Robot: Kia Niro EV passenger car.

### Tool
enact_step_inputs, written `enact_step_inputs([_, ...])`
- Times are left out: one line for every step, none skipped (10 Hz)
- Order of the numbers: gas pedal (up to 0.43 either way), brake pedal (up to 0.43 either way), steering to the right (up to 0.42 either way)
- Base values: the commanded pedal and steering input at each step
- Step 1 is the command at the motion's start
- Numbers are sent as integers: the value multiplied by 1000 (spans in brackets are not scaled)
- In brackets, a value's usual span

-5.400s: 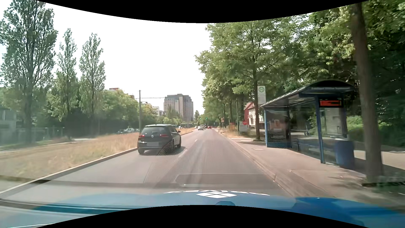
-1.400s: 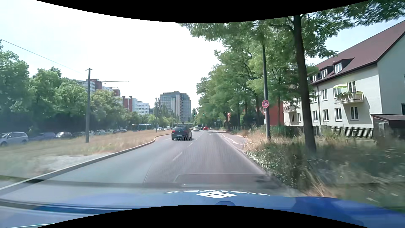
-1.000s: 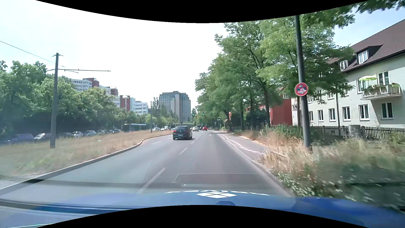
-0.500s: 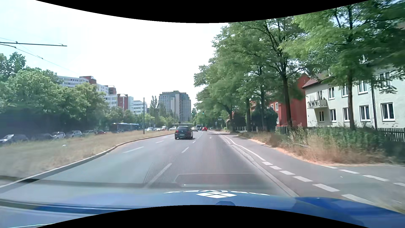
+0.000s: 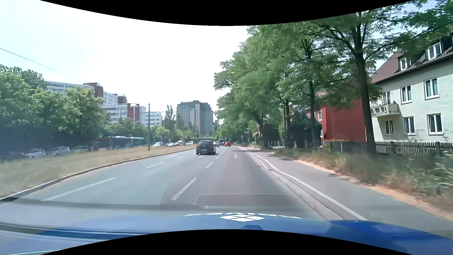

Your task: Follow the waypoints while adhering to traffic rules and regulations

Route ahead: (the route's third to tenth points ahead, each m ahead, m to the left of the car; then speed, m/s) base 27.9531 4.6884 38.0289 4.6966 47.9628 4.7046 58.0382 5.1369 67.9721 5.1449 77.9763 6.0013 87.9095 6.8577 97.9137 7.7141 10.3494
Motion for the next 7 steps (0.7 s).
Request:
enact_step_inputs([138,0,-2])
enact_step_inputs([130,0,-2])
enact_step_inputs([130,0,-2])
enact_step_inputs([130,0,-2])
enact_step_inputs([130,0,-2])
enact_step_inputs([130,0,-2])
enact_step_inputs([130,0,-2])
